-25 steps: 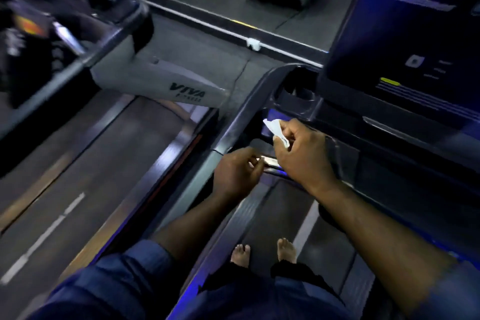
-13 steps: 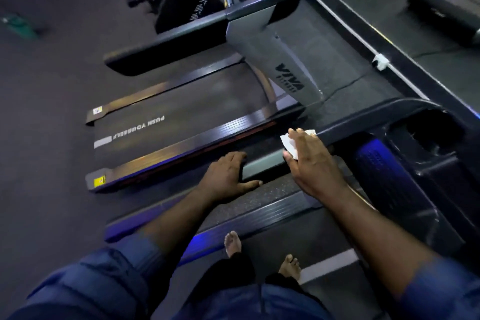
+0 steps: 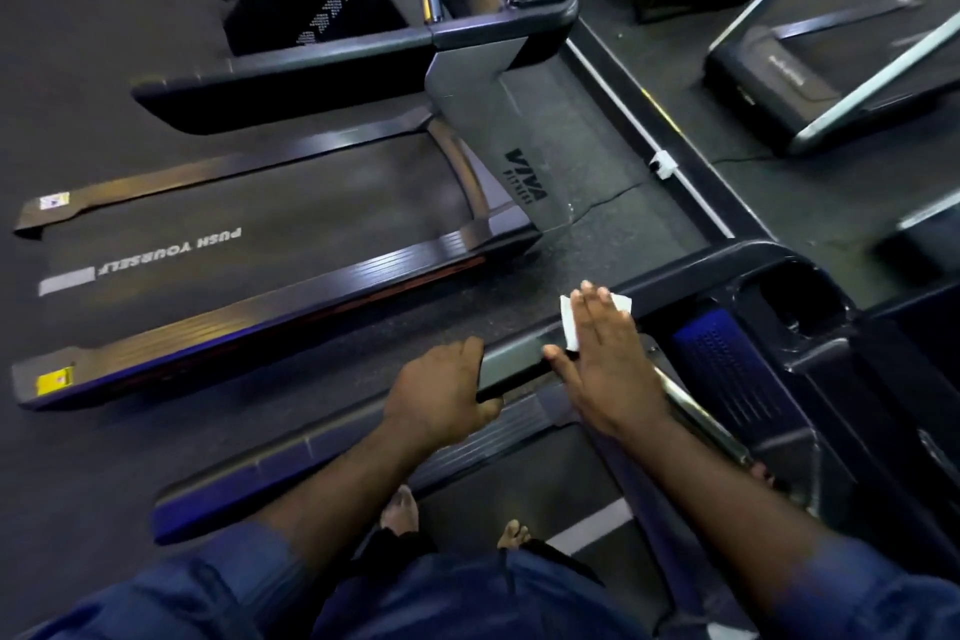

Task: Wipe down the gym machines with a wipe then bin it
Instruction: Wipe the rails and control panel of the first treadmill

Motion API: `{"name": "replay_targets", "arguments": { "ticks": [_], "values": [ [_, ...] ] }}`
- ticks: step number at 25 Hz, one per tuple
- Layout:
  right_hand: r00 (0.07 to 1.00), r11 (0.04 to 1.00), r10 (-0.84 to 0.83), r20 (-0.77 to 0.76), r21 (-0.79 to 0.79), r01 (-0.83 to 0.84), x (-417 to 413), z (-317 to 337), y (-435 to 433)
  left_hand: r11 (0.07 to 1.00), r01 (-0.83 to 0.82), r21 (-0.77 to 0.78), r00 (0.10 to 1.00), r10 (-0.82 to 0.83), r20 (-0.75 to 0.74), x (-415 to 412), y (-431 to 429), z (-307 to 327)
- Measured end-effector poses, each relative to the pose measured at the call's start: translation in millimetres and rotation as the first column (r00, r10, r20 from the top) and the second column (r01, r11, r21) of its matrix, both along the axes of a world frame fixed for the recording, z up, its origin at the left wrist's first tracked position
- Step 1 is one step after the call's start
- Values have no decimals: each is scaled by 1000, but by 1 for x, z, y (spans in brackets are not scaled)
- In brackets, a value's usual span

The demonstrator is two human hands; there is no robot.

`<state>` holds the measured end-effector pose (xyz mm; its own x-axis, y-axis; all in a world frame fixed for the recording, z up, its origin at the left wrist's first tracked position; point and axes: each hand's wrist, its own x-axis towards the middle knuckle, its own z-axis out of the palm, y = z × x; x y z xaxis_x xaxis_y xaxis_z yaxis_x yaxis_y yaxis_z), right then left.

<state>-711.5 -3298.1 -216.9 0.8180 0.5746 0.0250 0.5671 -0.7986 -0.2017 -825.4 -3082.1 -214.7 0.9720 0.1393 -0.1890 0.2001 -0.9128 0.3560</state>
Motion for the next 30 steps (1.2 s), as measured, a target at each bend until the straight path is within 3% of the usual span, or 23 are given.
{"name": "replay_targets", "arguments": {
  "ticks": [2, 5, 6, 10, 11, 15, 17, 19, 21, 23, 25, 27, 28, 30],
  "values": [
    [997, 998, 31, -64, -45, -34, -21, -1, 25, 1000, 10, 2, 1000, -10, 14, 0, 0, -2],
    [941, 927, 331, -65, -164, -337, -33, 4, 3, 999, 51, -13, 999, -51, 20, 0, 4, -4],
    [935, 915, 348, -73, -191, -356, -24, 9, -8, 998, 63, -28, 998, -63, 14, 1, 6, -4],
    [993, 984, 23, -117, -170, -43, -11, 10, 23, 991, 89, -97, 994, -95, -61, -5, 18, -2],
    [991, 988, 46, -127, -143, -64, -22, 9, 40, 993, 84, -79, 993, -90, -75, -7, 20, -1],
    [911, 904, 395, -118, -129, -408, -53, 12, 23, 1000, -5, 23, 987, 9, -160, -29, 33, 4],
    [947, 938, 313, -76, -133, -321, -33, 11, 13, 995, -64, 77, 984, 75, -159, -43, 35, 8],
    [986, 986, 112, -126, -110, -126, -24, 8, 38, 984, -109, 141, 983, 127, -132, -55, 34, 8],
    [972, 978, 170, -162, -96, -187, -48, 7, 68, 966, -152, 210, 978, 178, -109, -67, 32, 9],
    [911, 909, 400, -104, -85, -408, -69, -1, 62, 947, -193, 257, 971, 222, -88, -80, 35, 11],
    [873, 868, 488, -16, -97, -487, -55, -4, 37, 931, -233, 281, 961, 265, -81, -96, 41, 11],
    [947, 945, 319, 46, -87, -314, -33, -4, 31, 908, -308, 285, 936, 343, -83, -117, 50, 11],
    [976, 974, 216, -3, -74, -216, -32, -2, 38, 896, -344, 282, 921, 381, -87, -130, 53, 10],
    [971, 972, 218, -101, -66, -225, -59, 2, 64, 881, -387, 273, 902, 424, -88, -150, 59, 10]
  ]
}}
